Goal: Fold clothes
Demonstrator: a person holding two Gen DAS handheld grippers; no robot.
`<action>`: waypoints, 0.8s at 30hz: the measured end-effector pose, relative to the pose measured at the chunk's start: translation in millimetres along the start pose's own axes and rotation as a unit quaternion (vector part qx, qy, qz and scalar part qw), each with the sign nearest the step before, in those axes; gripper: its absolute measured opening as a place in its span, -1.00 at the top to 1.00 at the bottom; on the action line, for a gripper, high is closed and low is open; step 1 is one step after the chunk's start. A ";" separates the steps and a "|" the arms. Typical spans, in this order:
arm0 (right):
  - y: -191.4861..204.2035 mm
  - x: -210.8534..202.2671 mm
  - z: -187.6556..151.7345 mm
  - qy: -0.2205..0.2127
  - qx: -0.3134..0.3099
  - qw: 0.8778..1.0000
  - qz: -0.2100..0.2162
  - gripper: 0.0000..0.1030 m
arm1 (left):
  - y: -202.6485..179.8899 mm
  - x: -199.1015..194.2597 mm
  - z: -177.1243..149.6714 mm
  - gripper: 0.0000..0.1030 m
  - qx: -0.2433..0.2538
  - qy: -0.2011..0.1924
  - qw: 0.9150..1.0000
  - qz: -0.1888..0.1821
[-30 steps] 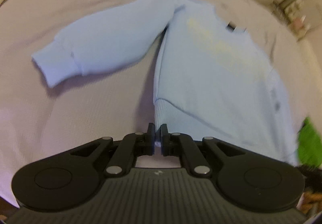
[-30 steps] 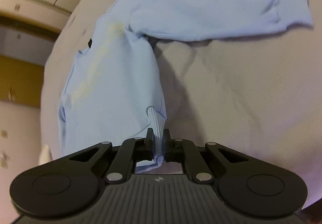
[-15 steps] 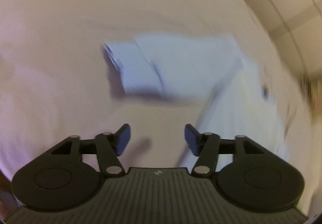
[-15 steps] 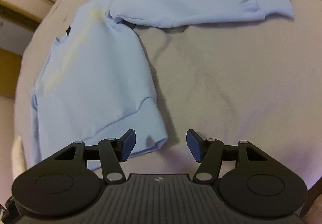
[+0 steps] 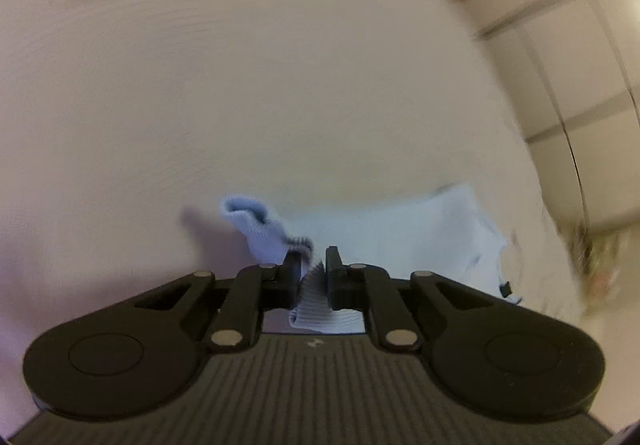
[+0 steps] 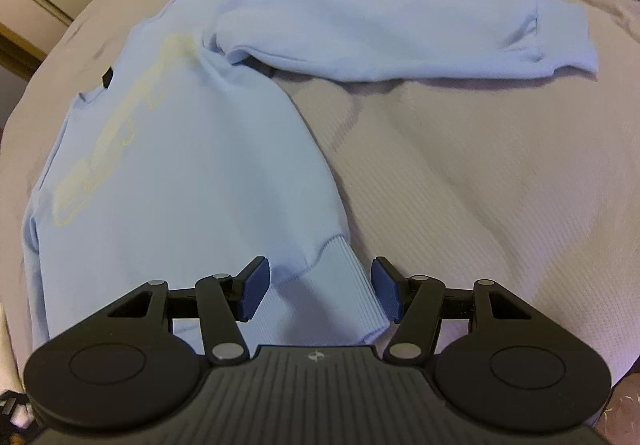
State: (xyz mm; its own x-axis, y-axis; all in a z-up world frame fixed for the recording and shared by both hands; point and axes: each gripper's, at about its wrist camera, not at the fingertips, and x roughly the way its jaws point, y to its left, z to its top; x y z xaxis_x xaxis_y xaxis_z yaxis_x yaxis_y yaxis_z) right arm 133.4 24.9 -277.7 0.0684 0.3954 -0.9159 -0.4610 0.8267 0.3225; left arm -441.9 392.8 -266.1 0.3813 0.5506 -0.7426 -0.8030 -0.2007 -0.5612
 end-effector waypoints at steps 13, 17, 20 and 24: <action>7.5 -4.6 -6.8 -0.019 0.015 1.000 -0.012 -0.19 | -37.5 55.7 108.7 0.62 0.319 -0.069 0.912 0.247; -18.2 -21.0 -3.0 -0.038 0.042 0.998 -0.002 -0.19 | -22.3 51.3 82.3 0.65 0.237 -0.024 0.942 0.238; -49.5 -39.8 5.4 -0.072 0.075 0.995 0.010 -0.19 | -53.1 43.9 24.7 0.47 0.238 0.038 0.955 0.171; -98.1 -50.2 22.4 -0.109 0.130 0.985 0.019 -0.19 | -116.3 38.3 -80.5 0.40 0.259 0.130 0.955 0.057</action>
State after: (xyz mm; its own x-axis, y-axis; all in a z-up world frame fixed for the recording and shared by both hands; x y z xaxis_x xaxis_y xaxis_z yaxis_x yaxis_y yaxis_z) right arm 195.0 -67.1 -258.1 0.2574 0.4815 -0.8378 -0.2266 0.8729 0.4321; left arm -297.0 372.0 -258.7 0.3247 0.3155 -0.8917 -0.9395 0.2168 -0.2653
